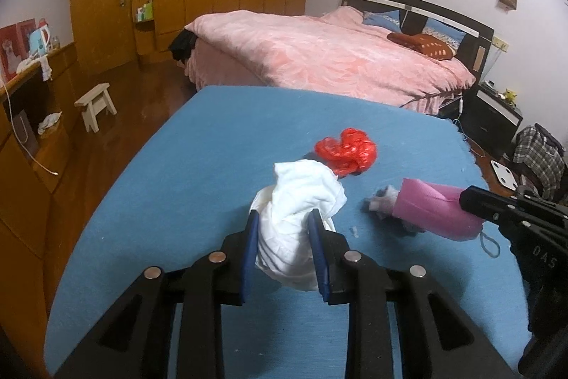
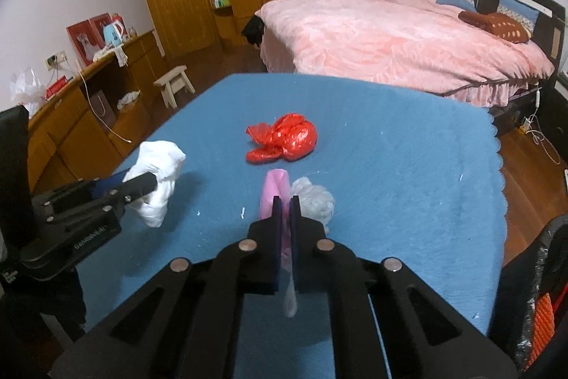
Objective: Collect trash
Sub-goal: 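Grasp the pink mask with the right tool while the left tool holds the white cloth, then carry the white cloth and pink mask over the bin with both tools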
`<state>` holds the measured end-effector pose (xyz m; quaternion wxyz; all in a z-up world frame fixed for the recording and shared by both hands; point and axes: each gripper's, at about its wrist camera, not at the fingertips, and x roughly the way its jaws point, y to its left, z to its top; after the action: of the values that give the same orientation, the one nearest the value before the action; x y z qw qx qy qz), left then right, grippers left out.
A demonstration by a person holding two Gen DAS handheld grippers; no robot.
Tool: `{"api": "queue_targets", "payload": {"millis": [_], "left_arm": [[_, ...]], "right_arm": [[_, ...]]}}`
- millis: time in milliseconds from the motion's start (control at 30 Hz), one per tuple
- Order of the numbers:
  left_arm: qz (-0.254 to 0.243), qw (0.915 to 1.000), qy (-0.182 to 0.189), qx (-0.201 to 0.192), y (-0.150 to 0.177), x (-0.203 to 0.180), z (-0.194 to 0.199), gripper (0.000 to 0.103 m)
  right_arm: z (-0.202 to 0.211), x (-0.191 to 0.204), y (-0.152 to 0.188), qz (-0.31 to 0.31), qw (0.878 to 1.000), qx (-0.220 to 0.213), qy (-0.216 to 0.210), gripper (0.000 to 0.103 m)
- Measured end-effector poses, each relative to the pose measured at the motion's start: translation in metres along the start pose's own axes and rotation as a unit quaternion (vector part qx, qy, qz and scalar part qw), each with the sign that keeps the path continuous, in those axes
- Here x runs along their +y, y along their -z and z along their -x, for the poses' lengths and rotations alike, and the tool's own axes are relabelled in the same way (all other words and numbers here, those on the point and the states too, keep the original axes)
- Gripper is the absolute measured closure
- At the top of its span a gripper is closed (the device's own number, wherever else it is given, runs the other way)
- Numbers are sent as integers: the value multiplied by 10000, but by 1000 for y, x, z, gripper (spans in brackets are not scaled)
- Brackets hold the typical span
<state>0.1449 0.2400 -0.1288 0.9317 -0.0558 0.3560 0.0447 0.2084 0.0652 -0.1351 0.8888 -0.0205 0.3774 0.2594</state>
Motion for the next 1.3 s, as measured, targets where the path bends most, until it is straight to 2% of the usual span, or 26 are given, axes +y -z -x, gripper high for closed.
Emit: {"api": "queue_targets", "payload": {"millis": [100, 200, 267, 300, 433, 500, 800, 867, 933, 967, 1000, 1300], "left_arm": [[-24, 10000, 49, 5, -2, -5, 1, 75], [-48, 9999, 60, 81, 2, -10, -2, 75], [-43, 9998, 57, 161, 7, -11, -5, 75], [-39, 9998, 44, 202, 10, -11, -7, 75], [9, 9996, 5, 284, 16, -7, -12, 75], [35, 9996, -18, 286, 18, -1, -13, 75], [66, 9998, -12, 204, 17, 7, -12, 75], [85, 9998, -3, 180, 17, 8, -11, 75], [80, 9998, 9, 159, 16, 7, -9, 75], [80, 9998, 17, 153, 17, 7, -8, 75], [79, 9999, 25, 147, 17, 6, -6, 75], [13, 9999, 146, -14, 6, -11, 10, 75]], "right_arm": [[0, -4, 3, 32, 9999, 126, 41, 99], [-8, -9, 14, -73, 9992, 402, -51, 93], [-13, -8, 21, -96, 9986, 513, -66, 76], [-15, -7, 23, -88, 9985, 536, -56, 63], [-24, 0, 28, -19, 9978, 651, -140, 53], [-29, 4, 30, 59, 9973, 710, -175, 51], [-56, 18, 44, 258, 9930, 1122, -272, 52], [-56, 23, 47, 374, 9934, 1069, -184, 63], [-55, 23, 47, 392, 9931, 1080, -236, 82], [-55, 23, 46, 389, 9930, 1083, -273, 85], [-54, 23, 46, 407, 9929, 1082, -285, 92], [-15, 9, 26, 237, 9970, 654, -348, 95]]}}
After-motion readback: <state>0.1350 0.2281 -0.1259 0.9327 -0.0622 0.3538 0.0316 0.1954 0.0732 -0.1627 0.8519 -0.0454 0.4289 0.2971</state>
